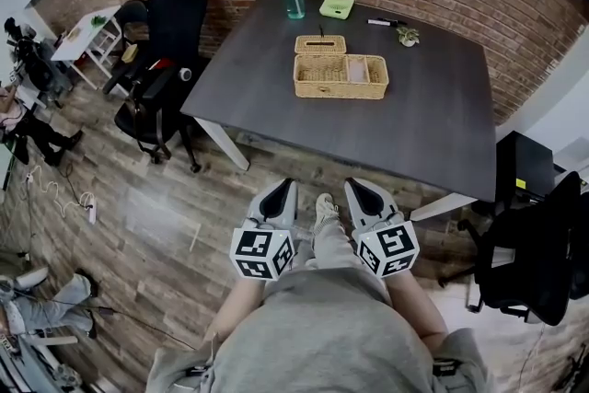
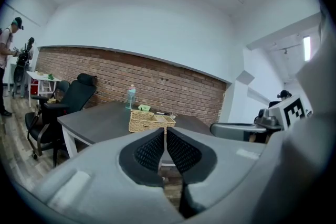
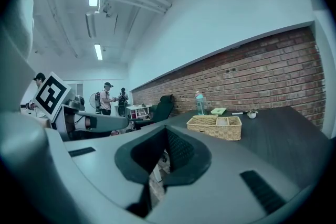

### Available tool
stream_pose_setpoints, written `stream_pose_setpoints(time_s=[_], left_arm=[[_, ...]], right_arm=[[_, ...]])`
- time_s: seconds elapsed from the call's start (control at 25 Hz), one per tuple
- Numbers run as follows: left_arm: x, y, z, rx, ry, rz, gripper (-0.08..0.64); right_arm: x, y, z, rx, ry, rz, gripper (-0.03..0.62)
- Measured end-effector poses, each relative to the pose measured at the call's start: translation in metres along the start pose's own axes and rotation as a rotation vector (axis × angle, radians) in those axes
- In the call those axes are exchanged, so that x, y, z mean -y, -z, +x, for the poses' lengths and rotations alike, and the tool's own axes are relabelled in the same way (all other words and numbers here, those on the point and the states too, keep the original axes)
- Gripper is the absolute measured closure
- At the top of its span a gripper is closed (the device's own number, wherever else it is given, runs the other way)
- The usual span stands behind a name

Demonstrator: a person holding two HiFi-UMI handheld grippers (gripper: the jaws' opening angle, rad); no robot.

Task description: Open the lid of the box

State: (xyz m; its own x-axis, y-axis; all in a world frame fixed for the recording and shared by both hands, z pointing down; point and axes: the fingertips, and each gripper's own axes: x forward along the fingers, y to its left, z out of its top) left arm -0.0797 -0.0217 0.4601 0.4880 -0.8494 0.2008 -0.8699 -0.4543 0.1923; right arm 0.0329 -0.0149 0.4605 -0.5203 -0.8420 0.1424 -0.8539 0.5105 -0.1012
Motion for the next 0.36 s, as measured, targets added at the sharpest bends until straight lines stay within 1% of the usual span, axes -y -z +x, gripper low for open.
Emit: stream_pose_setpoints(time_s=[0.36], left_arm=[[-0.0061, 0.0006, -0.0028, -0.004, -0.002, 0.000, 0.534]], right_arm=[[-0.0047, -0.0018, 0.0040, -0.002, -0.006, -0.001, 0.592]])
